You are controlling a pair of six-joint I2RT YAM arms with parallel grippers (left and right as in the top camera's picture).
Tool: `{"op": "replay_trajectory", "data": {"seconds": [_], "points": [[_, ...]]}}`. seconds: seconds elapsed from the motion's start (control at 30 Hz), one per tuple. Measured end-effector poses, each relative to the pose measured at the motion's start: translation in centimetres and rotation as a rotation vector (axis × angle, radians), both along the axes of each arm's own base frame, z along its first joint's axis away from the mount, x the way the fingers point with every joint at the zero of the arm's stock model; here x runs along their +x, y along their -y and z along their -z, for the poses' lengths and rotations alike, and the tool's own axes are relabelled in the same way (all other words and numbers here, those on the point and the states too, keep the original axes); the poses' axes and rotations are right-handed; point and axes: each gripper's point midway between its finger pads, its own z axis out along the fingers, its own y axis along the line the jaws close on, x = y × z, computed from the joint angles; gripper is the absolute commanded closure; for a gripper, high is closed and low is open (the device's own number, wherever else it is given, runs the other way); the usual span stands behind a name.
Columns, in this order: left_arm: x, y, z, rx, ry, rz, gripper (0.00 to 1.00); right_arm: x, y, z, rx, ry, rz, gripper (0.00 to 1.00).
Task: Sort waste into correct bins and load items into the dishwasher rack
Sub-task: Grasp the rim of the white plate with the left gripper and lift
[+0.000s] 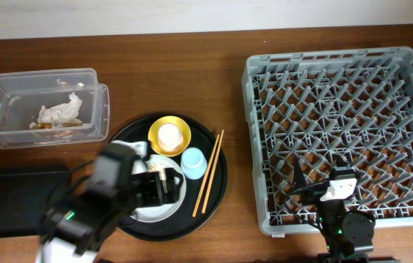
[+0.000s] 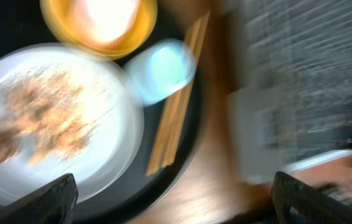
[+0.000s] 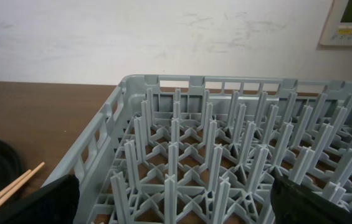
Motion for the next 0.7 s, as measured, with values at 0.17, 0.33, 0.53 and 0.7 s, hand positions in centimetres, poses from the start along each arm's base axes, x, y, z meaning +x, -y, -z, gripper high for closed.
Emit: {"op": "replay_trajectory", "data": {"seconds": [0.17,0.33,0.53,0.7], "points": [[-0.8,2.1,4.4,0.198,-0.141,0.074,0.26,0.0,0.0,0.0,0.001,0.000,0.000,0.02],[-1.7,3.6,8.3,0.330,-0.260,0.113,0.46,0.0,0.0,0.0,0.001,0.000,0.000,0.02],[-2.4,3.3,12.1,0.498,-0.364,0.103,0.53,0.0,0.0,0.0,0.000,0.000,0.000,0.02],[-2.3,2.8,13.3,0.546,-0.391,0.087,0.53,0.0,0.0,0.0,0.001,0.000,0.000,0.02]]}}
